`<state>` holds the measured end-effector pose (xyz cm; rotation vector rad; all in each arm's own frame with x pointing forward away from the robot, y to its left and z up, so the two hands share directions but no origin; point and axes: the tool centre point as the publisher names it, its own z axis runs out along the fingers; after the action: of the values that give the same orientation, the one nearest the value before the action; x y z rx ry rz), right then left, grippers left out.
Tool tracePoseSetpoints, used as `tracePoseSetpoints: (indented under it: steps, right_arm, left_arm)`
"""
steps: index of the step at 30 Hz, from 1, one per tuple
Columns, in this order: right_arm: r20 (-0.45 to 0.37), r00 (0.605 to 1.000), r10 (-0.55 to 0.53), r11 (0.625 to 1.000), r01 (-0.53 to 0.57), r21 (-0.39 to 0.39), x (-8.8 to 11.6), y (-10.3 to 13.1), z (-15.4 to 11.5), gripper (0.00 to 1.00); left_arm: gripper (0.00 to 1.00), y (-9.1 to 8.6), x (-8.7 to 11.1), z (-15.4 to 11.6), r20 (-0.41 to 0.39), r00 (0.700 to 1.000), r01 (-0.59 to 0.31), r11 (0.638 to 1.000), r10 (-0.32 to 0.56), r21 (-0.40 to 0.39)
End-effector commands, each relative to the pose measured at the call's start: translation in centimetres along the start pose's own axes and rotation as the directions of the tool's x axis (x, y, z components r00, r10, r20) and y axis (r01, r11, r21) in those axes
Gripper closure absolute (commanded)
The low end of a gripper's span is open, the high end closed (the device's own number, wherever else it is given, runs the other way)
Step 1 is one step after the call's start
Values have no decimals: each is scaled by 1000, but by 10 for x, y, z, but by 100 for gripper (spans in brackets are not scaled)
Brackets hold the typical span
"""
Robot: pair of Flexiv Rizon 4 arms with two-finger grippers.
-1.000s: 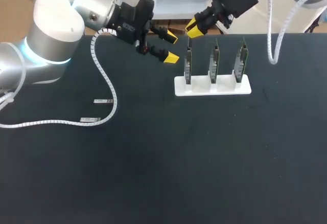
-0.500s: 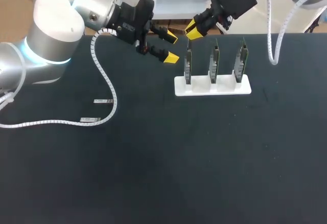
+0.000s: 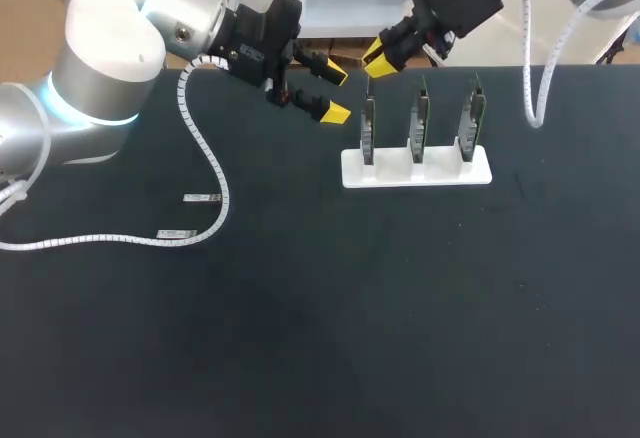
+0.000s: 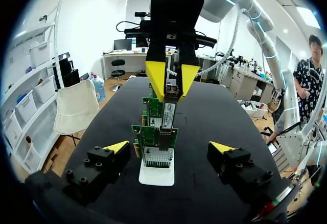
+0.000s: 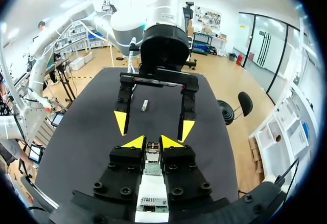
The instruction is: Pick up the optical module with the left hand, and insert it into the network port with the right hand.
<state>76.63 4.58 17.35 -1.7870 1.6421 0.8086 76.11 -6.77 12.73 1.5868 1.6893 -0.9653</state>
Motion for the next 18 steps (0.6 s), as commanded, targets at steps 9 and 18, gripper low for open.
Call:
tracePoseSetpoints:
  steps: [9, 18]
  right_arm:
    - [-2, 1000, -16, 1000, 16, 1, -1, 1, 0, 100]
    - [-7, 1000, -10, 1000, 10, 1, 2, 2, 3, 100]
  left_arm:
    - [0, 2, 0, 0, -2, 1000, -1, 1000, 1, 4]
    - [0, 2, 0, 0, -2, 1000, -1, 1000, 1, 4]
